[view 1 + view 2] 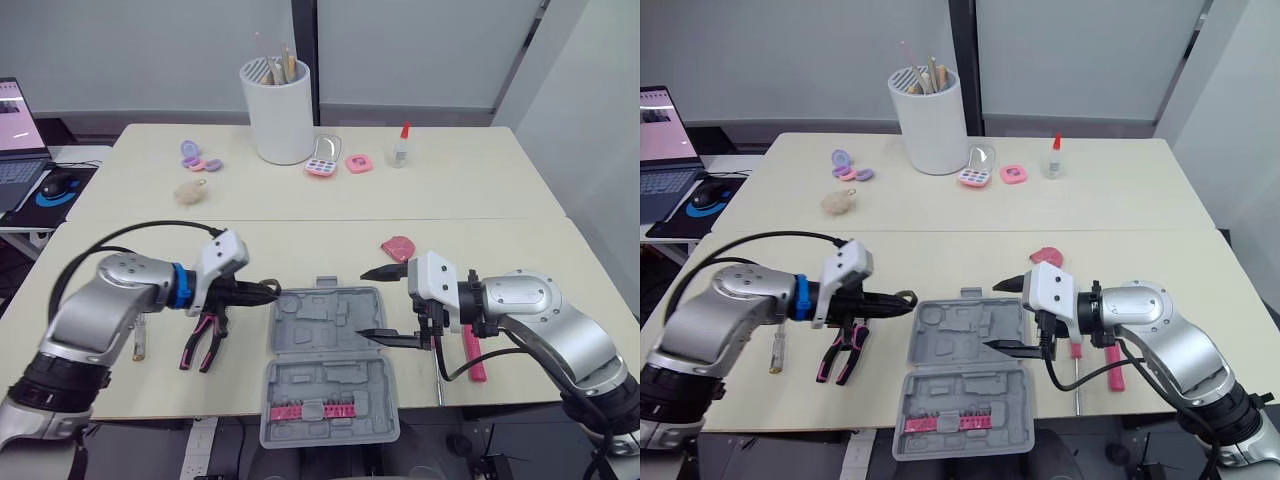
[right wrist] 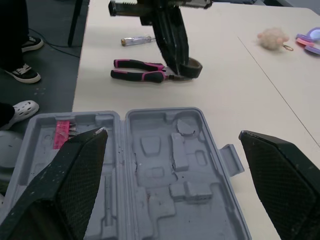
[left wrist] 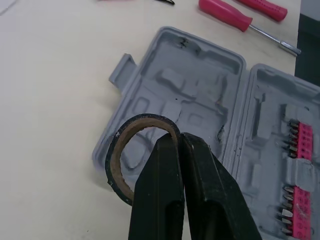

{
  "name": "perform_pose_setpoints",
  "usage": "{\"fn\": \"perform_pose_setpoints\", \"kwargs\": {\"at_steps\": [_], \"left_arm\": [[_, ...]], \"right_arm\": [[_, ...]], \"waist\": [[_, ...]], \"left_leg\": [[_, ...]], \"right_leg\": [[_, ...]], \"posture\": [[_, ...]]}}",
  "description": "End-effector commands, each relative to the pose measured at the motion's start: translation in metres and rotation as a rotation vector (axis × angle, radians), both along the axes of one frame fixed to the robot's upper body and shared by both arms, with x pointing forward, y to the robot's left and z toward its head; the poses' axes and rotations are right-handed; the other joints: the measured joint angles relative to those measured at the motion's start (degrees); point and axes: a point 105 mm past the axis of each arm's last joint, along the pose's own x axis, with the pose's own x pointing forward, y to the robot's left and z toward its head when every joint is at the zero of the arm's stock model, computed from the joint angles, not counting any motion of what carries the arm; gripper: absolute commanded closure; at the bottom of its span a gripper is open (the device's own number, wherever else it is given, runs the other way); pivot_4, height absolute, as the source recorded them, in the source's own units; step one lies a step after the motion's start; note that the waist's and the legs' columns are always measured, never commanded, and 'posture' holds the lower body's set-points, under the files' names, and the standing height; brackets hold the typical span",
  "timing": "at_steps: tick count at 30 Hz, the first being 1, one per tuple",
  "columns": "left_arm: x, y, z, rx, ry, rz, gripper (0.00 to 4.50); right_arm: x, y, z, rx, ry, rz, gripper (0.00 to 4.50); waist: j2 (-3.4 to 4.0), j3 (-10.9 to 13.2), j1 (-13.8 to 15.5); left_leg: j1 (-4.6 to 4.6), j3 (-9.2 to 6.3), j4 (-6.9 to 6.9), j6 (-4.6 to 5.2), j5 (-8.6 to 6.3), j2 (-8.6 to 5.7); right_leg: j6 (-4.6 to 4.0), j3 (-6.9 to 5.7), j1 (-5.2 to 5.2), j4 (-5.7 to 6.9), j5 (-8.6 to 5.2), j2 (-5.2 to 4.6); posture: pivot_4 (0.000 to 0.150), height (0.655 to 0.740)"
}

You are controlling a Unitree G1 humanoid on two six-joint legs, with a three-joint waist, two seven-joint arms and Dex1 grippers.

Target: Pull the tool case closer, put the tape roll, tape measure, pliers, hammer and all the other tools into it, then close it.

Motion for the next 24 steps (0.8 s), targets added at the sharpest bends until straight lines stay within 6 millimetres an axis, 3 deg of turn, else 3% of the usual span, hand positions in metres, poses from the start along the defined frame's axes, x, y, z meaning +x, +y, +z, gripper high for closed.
{"fn": "perform_pose_setpoints", "kwargs": {"at_steps": [1,10,24], "left_arm": [[0.013,-0.005,-0.01,0.059,-0.084,-0.009,4.48],[0.021,-0.022,-0.034,0.065,-0.103,-0.036,4.48],[0.029,-0.019,-0.049,0.129,-0.125,-0.045,4.48]], "right_arm": [[-0.004,0.001,0.012,0.022,-0.05,-0.012,0.0],[-0.005,-0.004,0.012,0.023,-0.041,-0.049,0.0],[-0.005,-0.007,0.012,0.021,-0.038,-0.067,0.0]], "waist": [[0.0,0.0,0.1],[0.0,0.0,0.0],[-0.01,0.0,0.0]], "left_leg": [[0.0,0.0,0.01,0.0,0.0,-0.01],[-0.02,-0.01,0.02,0.0,0.0,-0.02],[-0.03,-0.01,0.02,0.0,0.0,-0.03]], "right_leg": [[0.0,0.0,0.01,0.0,0.0,0.0],[-0.01,-0.01,0.01,-0.02,0.01,0.0],[0.0,-0.01,0.02,-0.03,0.0,0.01]], "posture": [[0.15,0.74],[0.15,0.74],[0.15,0.74]]}}
